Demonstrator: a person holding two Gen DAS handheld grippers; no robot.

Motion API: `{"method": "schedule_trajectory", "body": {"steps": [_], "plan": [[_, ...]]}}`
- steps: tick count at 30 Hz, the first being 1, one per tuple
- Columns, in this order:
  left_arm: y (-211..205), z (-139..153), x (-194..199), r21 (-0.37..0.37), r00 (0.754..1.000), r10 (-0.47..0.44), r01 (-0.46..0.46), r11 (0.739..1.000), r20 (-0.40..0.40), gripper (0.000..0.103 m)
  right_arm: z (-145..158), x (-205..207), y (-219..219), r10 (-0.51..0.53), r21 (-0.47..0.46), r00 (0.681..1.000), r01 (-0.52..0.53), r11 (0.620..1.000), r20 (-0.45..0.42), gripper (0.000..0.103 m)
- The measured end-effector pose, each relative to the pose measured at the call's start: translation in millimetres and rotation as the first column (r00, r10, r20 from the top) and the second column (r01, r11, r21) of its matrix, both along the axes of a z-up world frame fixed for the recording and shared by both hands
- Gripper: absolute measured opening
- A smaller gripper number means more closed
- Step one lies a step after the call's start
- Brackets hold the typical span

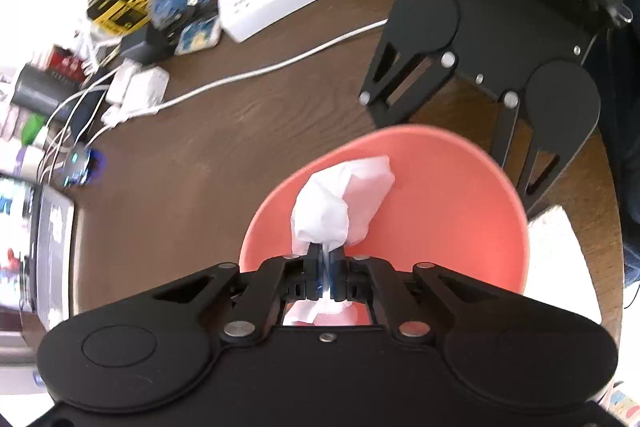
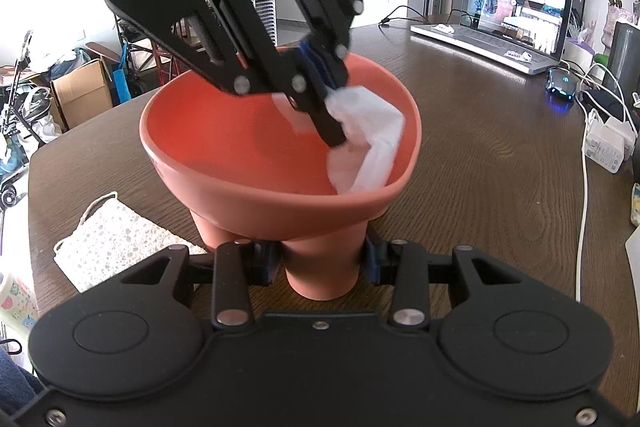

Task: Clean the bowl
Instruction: 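Rub the white tissue around the bowl's inner wall with the left gripper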

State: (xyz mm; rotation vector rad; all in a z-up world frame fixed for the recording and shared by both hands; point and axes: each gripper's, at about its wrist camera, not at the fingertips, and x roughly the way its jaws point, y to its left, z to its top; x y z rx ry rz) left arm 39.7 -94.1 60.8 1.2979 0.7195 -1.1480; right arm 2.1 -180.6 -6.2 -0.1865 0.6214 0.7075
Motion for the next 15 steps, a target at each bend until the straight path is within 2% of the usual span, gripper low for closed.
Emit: {"method": "schedule_trajectory", "body": {"steps": [10,15], "plan": [[23,7,-14,0.024,0.999,0.031,-0.031,0.999,0.018,0.003,0,-2,0,0.0,0.001,1.0,0.0,1.0,0.0,0.044],[20,6,-25,0.009,1.0,0.006,-0.006,1.0,0.002,0.003,0,-4,1,0.0,0.001,1.0,0.0,1.0,0.0,0.044]]}}
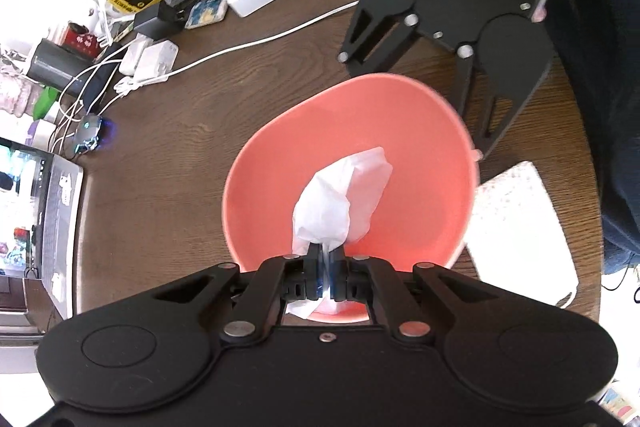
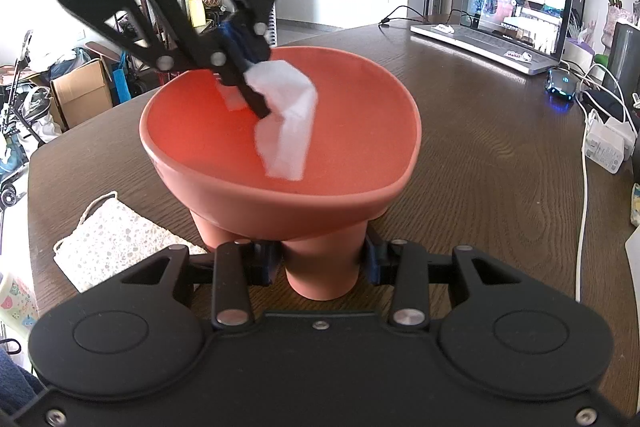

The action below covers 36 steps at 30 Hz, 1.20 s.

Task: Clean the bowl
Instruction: 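Rub the white tissue around the bowl's inner wall with the left gripper, then wipe the bowl's outer rim and wall with the tissue in the left gripper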

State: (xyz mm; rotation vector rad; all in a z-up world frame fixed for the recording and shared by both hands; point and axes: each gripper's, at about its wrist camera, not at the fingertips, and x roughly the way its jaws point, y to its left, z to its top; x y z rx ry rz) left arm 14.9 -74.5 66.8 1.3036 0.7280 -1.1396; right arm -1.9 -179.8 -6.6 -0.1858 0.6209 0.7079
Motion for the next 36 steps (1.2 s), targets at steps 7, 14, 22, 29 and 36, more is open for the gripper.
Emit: {"method": "schedule_trajectory", "body": {"steps": [7,14,22,29,36], "plan": [[-6,-2,-16,-0.022,0.999,-0.04,0.039,0.999,-0.024,0.003,0,0,-1,0.001,-0.001,1.0,-0.001,1.0,0.001,0.044],[-15,6,-12,-0.076,0.998,-0.046,0.049,0.996,0.035,0.003,1,-6,0,0.003,-0.002,1.0,-0.003,1.0,0.004,0.043],[0,36,10,-0.138,0.988,0.049,-0.029,0.99,0.145,0.003,2,-7,1,0.002,-0.004,1.0,-0.002,1.0,0.005,0.043],[19,31,46,-0.136,0.979,0.16,-0.143,0.98,0.126,0.003,2,-7,2,0.001,-0.005,1.0,-0.001,1.0,0.005,0.043],[49,8,67,-0.142,0.96,0.273,-0.262,0.955,0.063,0.003,2,-8,2,-0.002,-0.003,1.0,0.002,1.0,0.0,0.043]]}}
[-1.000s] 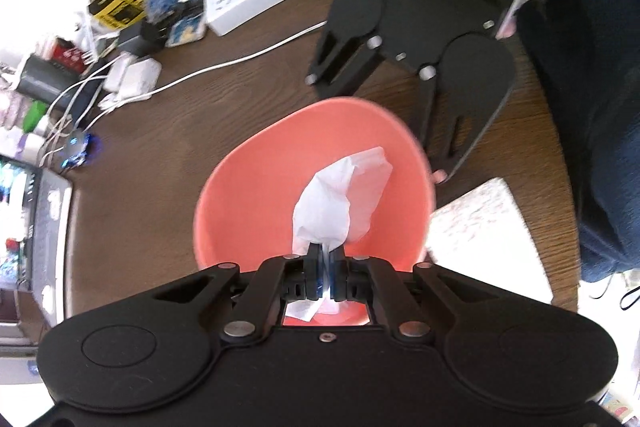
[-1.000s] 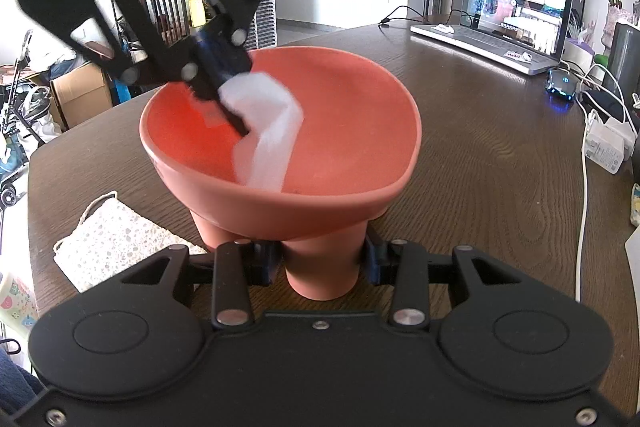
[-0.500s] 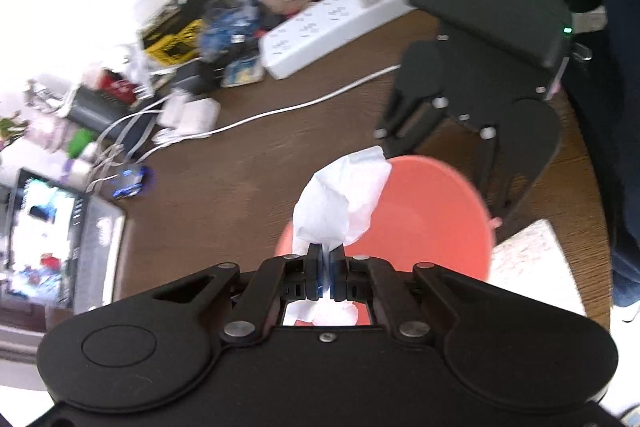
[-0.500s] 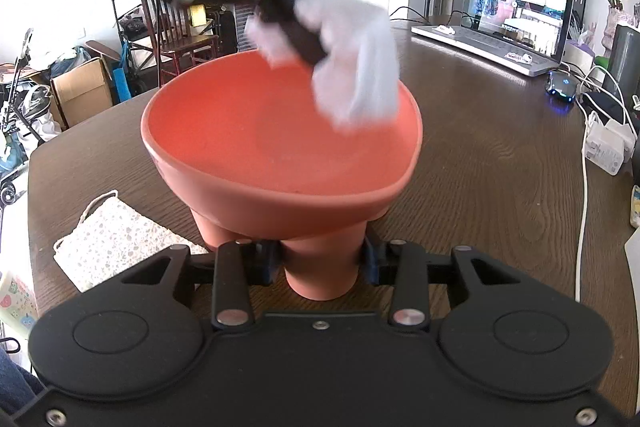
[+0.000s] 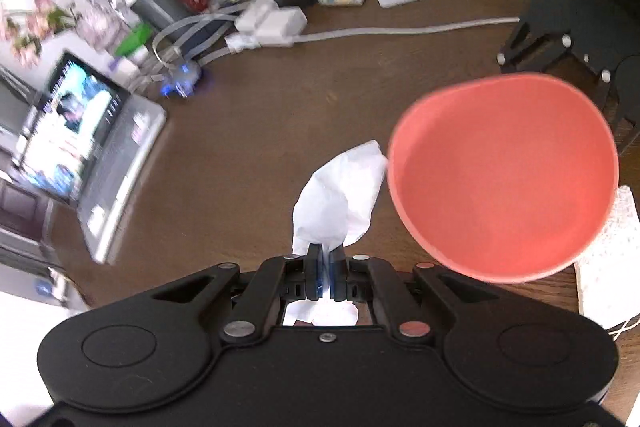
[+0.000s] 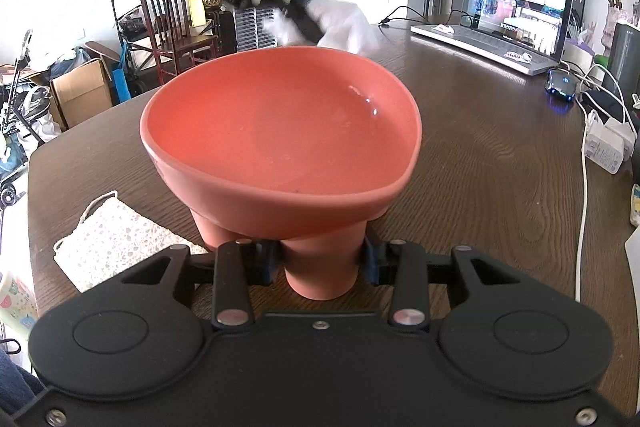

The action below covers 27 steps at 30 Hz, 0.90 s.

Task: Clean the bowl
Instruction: 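Wipe the bowl's outer rim and wall with the tissue in the left gripper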

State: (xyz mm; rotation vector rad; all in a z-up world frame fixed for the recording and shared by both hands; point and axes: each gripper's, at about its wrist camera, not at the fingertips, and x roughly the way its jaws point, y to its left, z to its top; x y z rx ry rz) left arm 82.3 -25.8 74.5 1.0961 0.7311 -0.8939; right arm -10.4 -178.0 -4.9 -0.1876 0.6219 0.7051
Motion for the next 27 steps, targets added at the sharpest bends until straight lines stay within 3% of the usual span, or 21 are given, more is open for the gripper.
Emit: {"method": "schedule_trajectory", "body": {"steps": [4,12,17,21,27], "plan": [[17,-21,-6,0.011,0.999,0.035,-0.034,0.999,-0.042,0.003,0,-2,0,0.0,0.0,1.0,0.0,1.0,0.0,0.043],[36,-31,-54,-0.009,0.996,0.022,-0.023,1.0,-0.082,0.003,0,-5,1,-0.001,0.003,1.0,0.001,1.0,-0.003,0.043],[23,-33,-97,0.009,0.992,-0.066,0.068,0.998,-0.103,0.003,0,-5,1,-0.002,0.002,1.0,0.002,1.0,-0.003,0.043],[4,-17,-131,-0.008,0.98,-0.17,0.17,0.985,-0.1,0.003,0,-5,0,-0.004,0.0,1.0,0.004,1.0,-0.003,0.043],[-26,0,-129,-0.046,0.963,-0.244,0.24,0.97,-0.111,0.003,0,-6,1,-0.004,0.0,1.0,0.004,1.0,-0.003,0.043]]}}
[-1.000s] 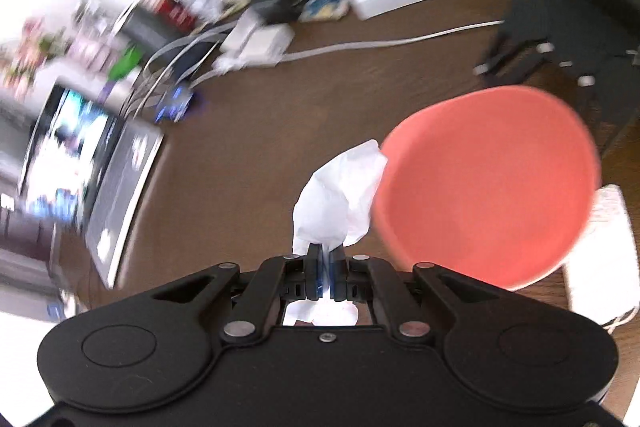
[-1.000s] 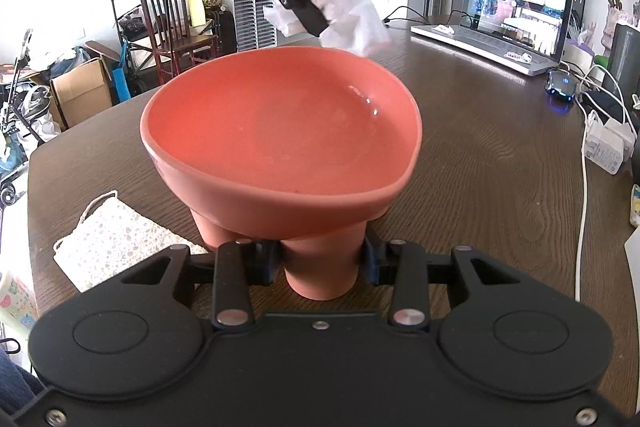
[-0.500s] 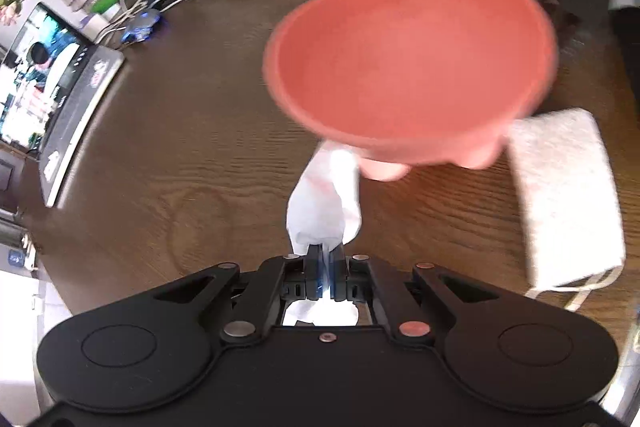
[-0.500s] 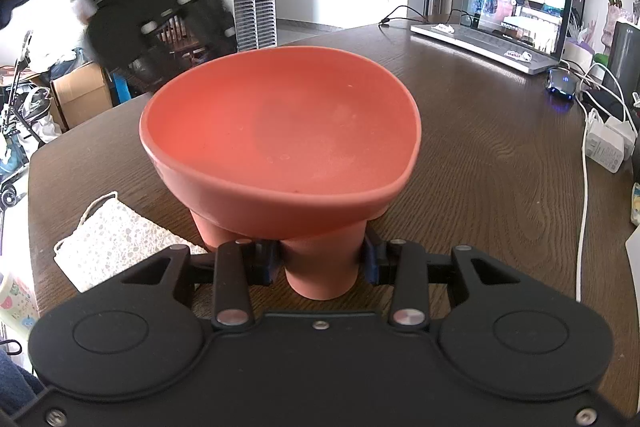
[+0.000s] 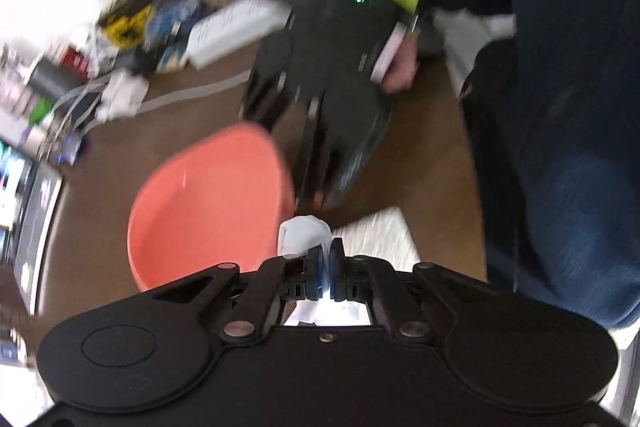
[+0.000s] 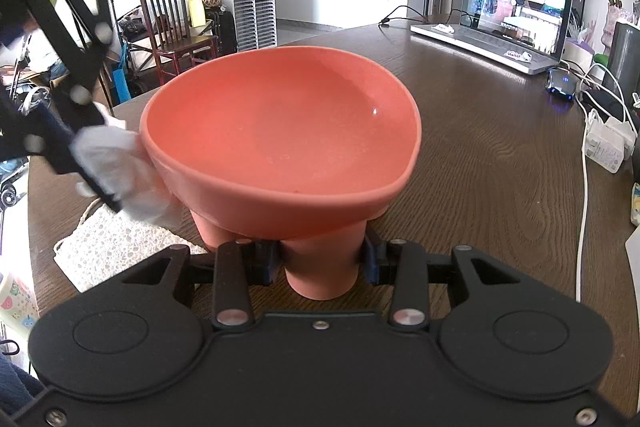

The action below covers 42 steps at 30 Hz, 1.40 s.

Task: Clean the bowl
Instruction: 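Wipe the bowl's outer rim and wall with the tissue in the left gripper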

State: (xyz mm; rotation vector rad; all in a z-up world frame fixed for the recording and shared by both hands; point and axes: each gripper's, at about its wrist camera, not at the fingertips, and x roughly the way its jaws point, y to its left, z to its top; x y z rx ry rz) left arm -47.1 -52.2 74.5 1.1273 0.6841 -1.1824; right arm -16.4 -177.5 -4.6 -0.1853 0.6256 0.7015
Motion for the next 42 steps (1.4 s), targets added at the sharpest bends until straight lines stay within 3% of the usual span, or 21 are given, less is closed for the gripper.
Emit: {"method": "schedule_trajectory", "body": {"steps": [11,16,23,29,34,42], "plan": [[-58,28,15,-0.073,0.991,-0.13,0.128,0.989,-0.028,0.003,-1,0,0,-0.002,0.0,1.0,0.002,1.0,-0.001,0.044],[-73,26,41,-0.032,0.993,-0.118,0.119,0.992,0.02,0.003,-1,1,0,-0.004,-0.001,1.0,0.004,1.0,-0.002,0.044],[-66,18,106,-0.004,0.997,0.036,-0.036,0.999,0.07,0.003,0,1,-2,-0.004,0.001,1.0,0.004,1.0,-0.003,0.044],[-26,25,136,-0.018,0.975,0.198,-0.198,0.98,0.099,0.003,0,0,-2,0.002,0.001,1.0,-0.002,1.0,-0.003,0.044],[8,27,135,-0.013,0.956,0.279,-0.279,0.96,0.096,0.003,0,-1,-2,0.004,0.001,1.0,-0.004,1.0,-0.003,0.044],[45,17,106,0.016,0.946,0.316,-0.318,0.948,0.069,0.003,0,-3,-3,0.003,-0.002,1.0,-0.003,1.0,-0.002,0.044]]}}
